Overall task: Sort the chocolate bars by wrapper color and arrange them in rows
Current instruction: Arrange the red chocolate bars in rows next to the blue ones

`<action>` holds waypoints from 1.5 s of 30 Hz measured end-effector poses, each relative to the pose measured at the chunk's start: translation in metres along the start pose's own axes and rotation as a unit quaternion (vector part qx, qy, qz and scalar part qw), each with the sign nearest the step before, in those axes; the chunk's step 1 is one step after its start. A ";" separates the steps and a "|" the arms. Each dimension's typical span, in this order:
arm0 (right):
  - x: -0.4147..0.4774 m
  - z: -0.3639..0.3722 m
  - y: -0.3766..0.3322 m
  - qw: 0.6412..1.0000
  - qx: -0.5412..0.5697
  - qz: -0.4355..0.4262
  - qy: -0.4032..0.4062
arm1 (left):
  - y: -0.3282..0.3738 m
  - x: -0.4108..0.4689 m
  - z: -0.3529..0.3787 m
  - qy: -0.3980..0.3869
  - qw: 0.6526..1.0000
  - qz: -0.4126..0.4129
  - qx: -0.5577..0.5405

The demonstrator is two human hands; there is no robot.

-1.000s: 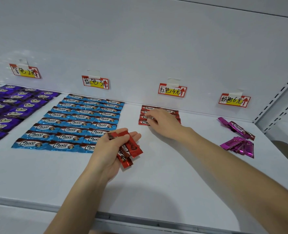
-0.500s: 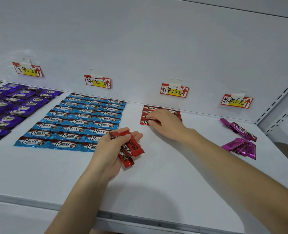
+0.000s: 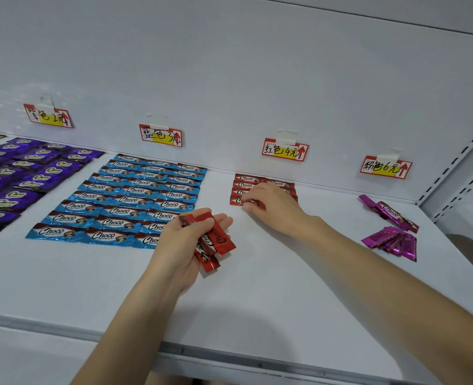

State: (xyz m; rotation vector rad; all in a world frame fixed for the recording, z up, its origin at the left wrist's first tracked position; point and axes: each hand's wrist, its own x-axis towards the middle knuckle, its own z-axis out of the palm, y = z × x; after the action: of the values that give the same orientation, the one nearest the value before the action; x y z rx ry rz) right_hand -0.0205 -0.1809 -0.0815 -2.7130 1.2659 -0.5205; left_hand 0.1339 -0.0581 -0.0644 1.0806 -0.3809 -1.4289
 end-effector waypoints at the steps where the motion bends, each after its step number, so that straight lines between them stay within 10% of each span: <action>1: -0.003 -0.005 -0.006 0.999 0.032 0.010 0.015 | 0.000 -0.001 0.001 0.000 1.000 0.007 -0.011; 11: -0.060 -0.055 -0.079 0.907 0.414 0.078 -0.004 | -0.001 -0.026 0.022 -0.063 0.988 0.117 -0.077; 16: -0.070 -0.058 -0.056 0.971 0.136 -0.034 0.195 | -0.005 -0.031 0.021 -0.030 0.995 0.099 -0.005; 20: -0.077 -0.049 -0.037 0.937 -0.118 -0.185 0.271 | -0.008 -0.037 0.022 -0.053 0.994 0.088 0.034; 27: -0.090 -0.062 -0.055 0.914 0.351 0.113 0.166 | -0.009 -0.039 0.023 -0.033 0.994 0.102 0.006; 33: -0.084 -0.071 -0.062 0.870 0.458 0.134 0.122 | -0.012 -0.041 0.026 -0.052 0.992 0.106 0.040; 39: -0.076 -0.068 -0.056 0.727 0.634 0.238 0.115 | -0.013 -0.046 0.027 -0.130 0.976 0.076 0.154; 45: -0.075 -0.085 -0.044 0.882 0.444 0.159 0.002 | -0.009 -0.039 0.025 -0.090 0.971 0.081 0.208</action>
State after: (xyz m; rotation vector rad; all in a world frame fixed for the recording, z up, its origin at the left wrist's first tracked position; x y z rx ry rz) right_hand -0.0631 -0.0918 -0.0108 -1.7086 1.0613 -0.8081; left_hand 0.1018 -0.0301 -0.0440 1.2232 -0.9106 -1.3342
